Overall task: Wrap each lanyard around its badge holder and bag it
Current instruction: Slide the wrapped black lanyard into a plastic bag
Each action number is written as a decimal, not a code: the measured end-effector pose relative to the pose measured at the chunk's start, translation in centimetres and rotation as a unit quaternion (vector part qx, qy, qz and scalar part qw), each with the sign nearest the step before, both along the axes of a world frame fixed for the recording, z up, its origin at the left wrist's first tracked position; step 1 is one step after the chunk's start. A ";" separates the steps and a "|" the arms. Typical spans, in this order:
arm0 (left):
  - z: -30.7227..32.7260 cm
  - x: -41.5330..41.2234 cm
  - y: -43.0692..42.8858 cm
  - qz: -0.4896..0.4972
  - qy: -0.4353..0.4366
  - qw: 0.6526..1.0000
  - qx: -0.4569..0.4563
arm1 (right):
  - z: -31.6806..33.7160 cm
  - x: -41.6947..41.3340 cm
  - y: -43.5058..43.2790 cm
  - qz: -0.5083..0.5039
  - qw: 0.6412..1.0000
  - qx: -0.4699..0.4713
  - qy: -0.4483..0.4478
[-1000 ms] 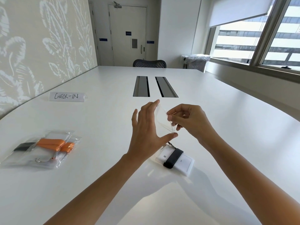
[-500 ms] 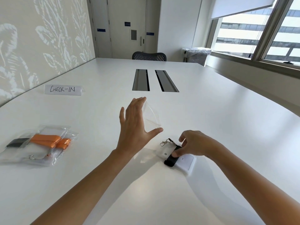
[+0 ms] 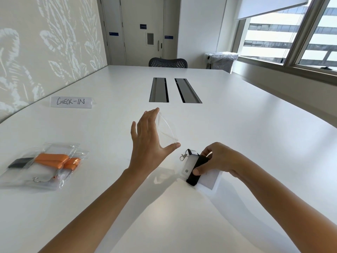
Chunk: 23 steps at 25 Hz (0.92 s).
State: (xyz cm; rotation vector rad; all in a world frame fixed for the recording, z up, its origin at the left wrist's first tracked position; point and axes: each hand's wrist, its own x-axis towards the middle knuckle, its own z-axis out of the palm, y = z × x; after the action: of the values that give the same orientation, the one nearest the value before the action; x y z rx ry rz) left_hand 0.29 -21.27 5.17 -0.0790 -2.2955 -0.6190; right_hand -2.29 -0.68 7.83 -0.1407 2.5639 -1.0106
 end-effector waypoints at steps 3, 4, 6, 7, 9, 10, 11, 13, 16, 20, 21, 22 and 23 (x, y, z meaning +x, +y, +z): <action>0.0 -0.1 -0.4 0.012 -0.001 1.000 -0.001 | 0.5 -0.9 0.6 -0.065 0.988 -0.131 0.042; 0.0 -0.2 -0.5 0.014 -0.001 1.000 0.000 | 0.7 -1.2 0.8 -0.087 0.978 -0.180 0.064; -0.1 -0.2 -0.6 0.018 -0.003 1.000 0.005 | 1.2 -1.6 1.2 -0.105 0.956 -0.254 0.102; -0.1 -0.3 -0.5 0.018 -0.003 1.000 0.005 | 1.5 -1.6 1.4 -0.105 0.946 -0.286 0.115; -0.1 -0.3 -0.3 0.014 -0.004 1.000 0.001 | 2.2 -1.5 1.5 -0.101 0.925 -0.341 0.132; -0.2 -0.2 -0.1 0.009 -0.005 1.000 -0.001 | 2.5 -1.3 1.5 -0.096 0.917 -0.360 0.141; -0.2 -0.1 0.1 0.005 -0.006 1.000 -0.003 | 2.8 -1.1 1.5 -0.093 0.911 -0.372 0.154; -0.3 0.0 0.4 -0.002 -0.010 1.000 -0.009 | 3.1 -0.7 1.1 -0.102 0.901 -0.381 0.182; -0.4 0.2 0.7 -0.015 -0.020 0.999 -0.043 | 3.2 0.0 0.5 -0.112 0.886 -0.404 0.200; -0.4 0.5 1.1 -0.033 -0.017 0.995 -0.093 | 2.9 0.9 -0.3 -0.067 0.872 -0.448 0.183; -0.3 0.6 1.2 -0.036 -0.013 0.995 -0.096 | 2.9 1.1 -0.5 -0.064 0.871 -0.451 0.181; -0.2 0.6 1.3 -0.037 -0.008 0.995 -0.098 | 2.8 1.2 -0.7 -0.064 0.874 -0.445 0.187; -0.1 0.7 1.4 -0.036 -0.002 0.995 -0.098 | 2.7 1.3 -0.8 -0.067 0.879 -0.427 0.201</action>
State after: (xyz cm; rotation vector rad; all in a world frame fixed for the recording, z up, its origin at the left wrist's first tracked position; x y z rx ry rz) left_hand 0.94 -19.92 5.06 -0.2549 -2.3601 -0.4272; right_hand -0.98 -1.44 10.48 -0.4445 2.2561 -2.3187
